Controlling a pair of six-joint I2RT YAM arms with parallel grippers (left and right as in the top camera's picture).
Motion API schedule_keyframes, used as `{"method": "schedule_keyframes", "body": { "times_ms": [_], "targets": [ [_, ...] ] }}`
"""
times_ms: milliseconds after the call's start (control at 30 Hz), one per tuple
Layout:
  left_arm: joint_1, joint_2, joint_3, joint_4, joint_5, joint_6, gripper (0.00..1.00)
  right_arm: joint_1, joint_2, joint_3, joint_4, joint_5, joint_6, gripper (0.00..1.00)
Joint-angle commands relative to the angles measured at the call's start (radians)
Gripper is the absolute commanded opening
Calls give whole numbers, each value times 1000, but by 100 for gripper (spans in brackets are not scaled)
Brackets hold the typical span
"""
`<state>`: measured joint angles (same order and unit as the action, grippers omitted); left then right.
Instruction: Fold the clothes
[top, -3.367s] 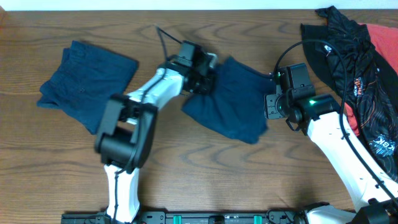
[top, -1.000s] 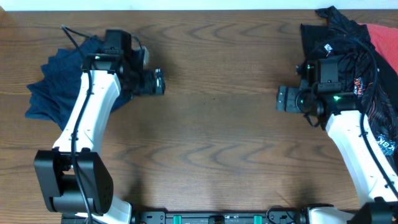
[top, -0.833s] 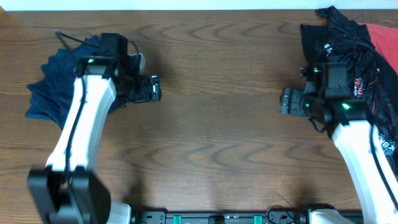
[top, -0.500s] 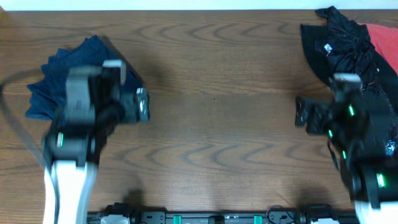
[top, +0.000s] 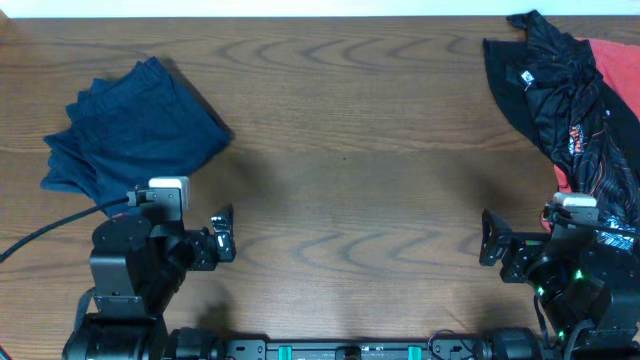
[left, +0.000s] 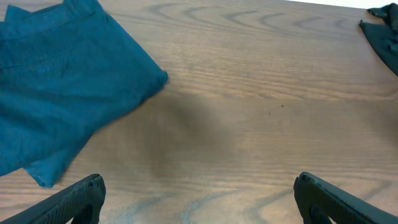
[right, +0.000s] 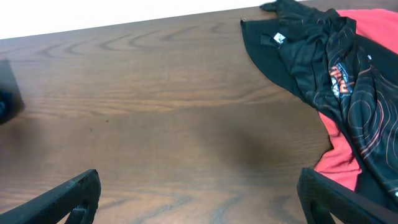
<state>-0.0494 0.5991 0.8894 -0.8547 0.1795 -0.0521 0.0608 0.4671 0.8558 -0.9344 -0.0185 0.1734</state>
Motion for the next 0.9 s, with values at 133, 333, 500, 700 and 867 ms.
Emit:
{"method": "schedule_keyframes", "body": {
  "times_ms": [133,333,500,700,867],
  "targets": [
    [2,0,-6,-20,-9,-8,98,-5,-3,-8,-25,11,-2,99],
    [2,0,-6,-20,-9,-8,98,-5,-3,-8,-47,53,-51,99],
    [2,0,-6,-20,-9,-8,98,-3,-15,-34,27,52,-125,99],
    [2,0,-6,-20,-9,-8,98,-3,-165,-242,252,9,-138,99],
    [2,0,-6,-20,-8,-8,98,5,-339,-433,424,-16,-138,99]
  ]
}}
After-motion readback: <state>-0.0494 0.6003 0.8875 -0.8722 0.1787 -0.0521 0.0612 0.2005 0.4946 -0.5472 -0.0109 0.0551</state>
